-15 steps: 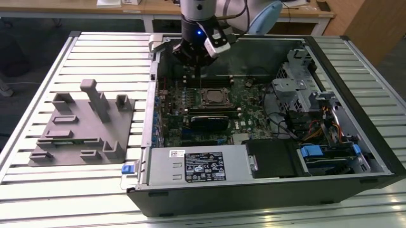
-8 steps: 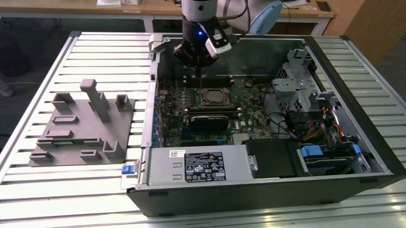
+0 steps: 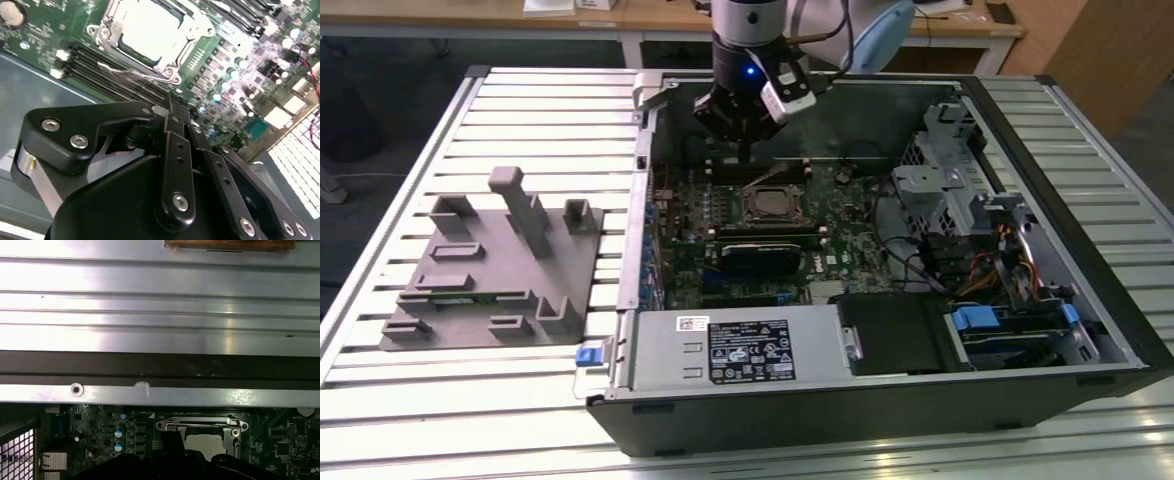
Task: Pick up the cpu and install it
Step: 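Install the first cpu locking lever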
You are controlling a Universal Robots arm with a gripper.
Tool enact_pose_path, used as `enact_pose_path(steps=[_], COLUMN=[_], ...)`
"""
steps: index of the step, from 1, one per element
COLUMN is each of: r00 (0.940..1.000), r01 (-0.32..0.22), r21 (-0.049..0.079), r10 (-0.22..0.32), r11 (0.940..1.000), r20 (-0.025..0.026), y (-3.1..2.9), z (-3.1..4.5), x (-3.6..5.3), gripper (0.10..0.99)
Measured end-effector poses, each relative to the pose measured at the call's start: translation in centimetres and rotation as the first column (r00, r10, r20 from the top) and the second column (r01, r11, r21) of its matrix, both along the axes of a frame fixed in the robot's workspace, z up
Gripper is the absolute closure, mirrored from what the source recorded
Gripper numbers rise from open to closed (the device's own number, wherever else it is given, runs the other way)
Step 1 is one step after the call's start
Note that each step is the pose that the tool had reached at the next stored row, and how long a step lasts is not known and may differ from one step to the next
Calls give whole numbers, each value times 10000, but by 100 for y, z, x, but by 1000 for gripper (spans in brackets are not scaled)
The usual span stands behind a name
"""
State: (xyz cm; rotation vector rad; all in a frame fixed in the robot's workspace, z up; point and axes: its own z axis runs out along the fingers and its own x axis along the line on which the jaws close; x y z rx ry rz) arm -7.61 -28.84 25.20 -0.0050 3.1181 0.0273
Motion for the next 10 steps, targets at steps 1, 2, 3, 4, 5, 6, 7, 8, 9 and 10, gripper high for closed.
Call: enact_pose_path(steps=[1, 2, 3, 4, 5, 6, 7, 8, 9, 10], r00=[10000, 10000, 10000, 10000, 10000, 10000, 10000, 10000, 10000, 10000], r01=[0, 0, -1, 0, -1, 0, -1, -1, -1, 0], r21=[2, 26, 87, 171, 238, 285, 317, 340, 359, 367], r10=[0, 0, 1, 0, 1, 0, 1, 1, 0, 0], r11=[10000, 10000, 10000, 9999, 9997, 9996, 9995, 9994, 9994, 9993], r20=[1, 1, 0, 1, 1, 0, 1, 2, 3, 2], y=[0, -1, -2, -3, -6, -10, -16, -22, -25, -26], z=[-1, -2, -4, -8, -13, -19, -26, -35, -46, -55], x=[18, 33, 41, 49, 53, 54, 56, 58, 63, 70], gripper=[980, 980, 980, 980, 980, 980, 980, 980, 980, 980])
